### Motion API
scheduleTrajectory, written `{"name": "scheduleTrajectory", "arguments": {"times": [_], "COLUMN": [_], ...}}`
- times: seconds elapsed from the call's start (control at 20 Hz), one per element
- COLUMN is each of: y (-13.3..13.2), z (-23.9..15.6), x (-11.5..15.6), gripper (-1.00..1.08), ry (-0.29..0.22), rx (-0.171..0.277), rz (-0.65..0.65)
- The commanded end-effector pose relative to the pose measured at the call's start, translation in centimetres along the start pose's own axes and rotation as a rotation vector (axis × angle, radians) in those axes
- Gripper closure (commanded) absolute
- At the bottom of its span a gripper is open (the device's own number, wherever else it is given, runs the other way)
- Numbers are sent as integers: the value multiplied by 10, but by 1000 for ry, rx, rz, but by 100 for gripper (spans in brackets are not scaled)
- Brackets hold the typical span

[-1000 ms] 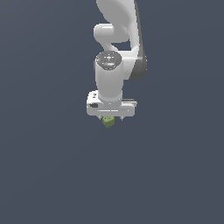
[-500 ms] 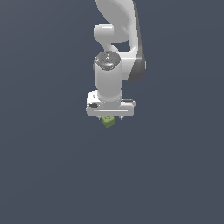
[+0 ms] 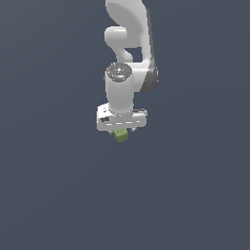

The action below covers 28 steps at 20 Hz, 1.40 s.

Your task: Pick up the object and move it to a goal position.

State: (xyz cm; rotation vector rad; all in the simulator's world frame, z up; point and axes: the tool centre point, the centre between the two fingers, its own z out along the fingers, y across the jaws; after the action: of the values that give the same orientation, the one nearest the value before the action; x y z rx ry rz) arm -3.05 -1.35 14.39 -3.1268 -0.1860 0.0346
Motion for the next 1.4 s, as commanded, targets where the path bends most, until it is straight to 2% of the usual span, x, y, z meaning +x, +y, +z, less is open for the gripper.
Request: {"name": "scheduleTrajectory", "arguments": {"times": [0.0,0.65,0.95,1.35], "y": [1,3,3,3], "z": [9,48,55,60], "x": [-8,-52,-60,-61], "gripper": [-92,-92,-92,-92], "ry": [3,16,19,19], "rx": [-3,-13,-14,-14], "rz": [-57,-326,-376,-378]}}
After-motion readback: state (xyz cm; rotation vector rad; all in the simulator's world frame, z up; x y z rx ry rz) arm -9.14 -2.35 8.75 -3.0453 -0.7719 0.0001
